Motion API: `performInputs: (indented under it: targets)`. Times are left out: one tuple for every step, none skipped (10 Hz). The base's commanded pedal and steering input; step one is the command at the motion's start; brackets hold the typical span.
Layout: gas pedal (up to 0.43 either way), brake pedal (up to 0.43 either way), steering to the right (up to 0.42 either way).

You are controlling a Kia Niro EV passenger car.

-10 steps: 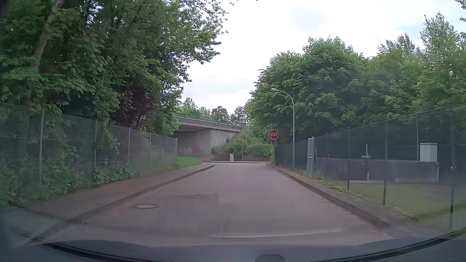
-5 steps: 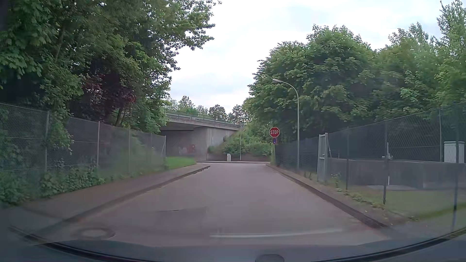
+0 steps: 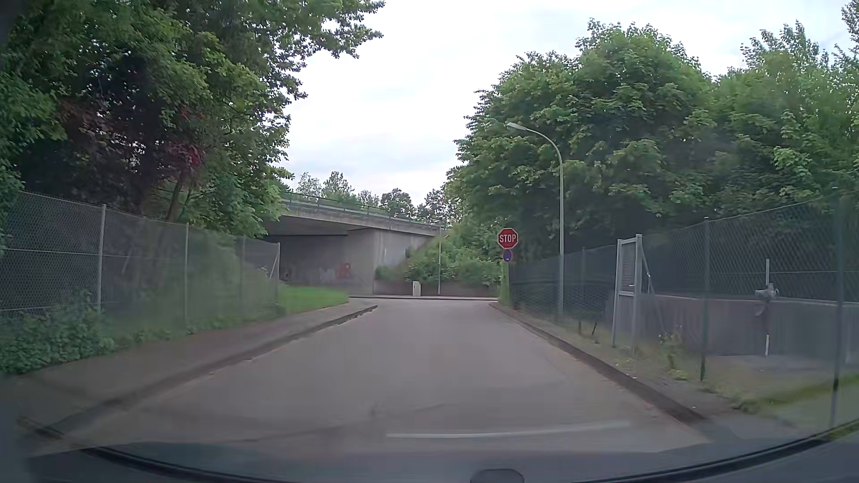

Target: Follow the waypoints while adhering to traffic rules and regulations

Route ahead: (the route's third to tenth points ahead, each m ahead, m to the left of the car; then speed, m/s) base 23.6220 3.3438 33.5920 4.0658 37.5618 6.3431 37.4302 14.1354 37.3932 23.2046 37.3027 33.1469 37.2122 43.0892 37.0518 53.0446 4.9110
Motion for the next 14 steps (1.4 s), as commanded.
performInputs:
  targets:
    - [0.059, 0.0, 0.018]
    - [0.059, 0.0, 0.018]
    - [0.059, 0.0, 0.017]
    - [0.059, 0.0, 0.017]
    - [0.067, 0.0, 0.017]
    - [0.067, 0.0, 0.016]
    - [0.067, 0.0, 0.01]
    - [0.067, 0.0, 0.006]
    - [0.067, 0.0, 0.005]
    - [0.067, 0.0, 0.004]
    - [0.059, 0.0, 0.003]
    - [0.059, 0.0, 0.004]
    - [0.059, 0.0, 0.004]
    - [0.059, 0.0, 0.003]
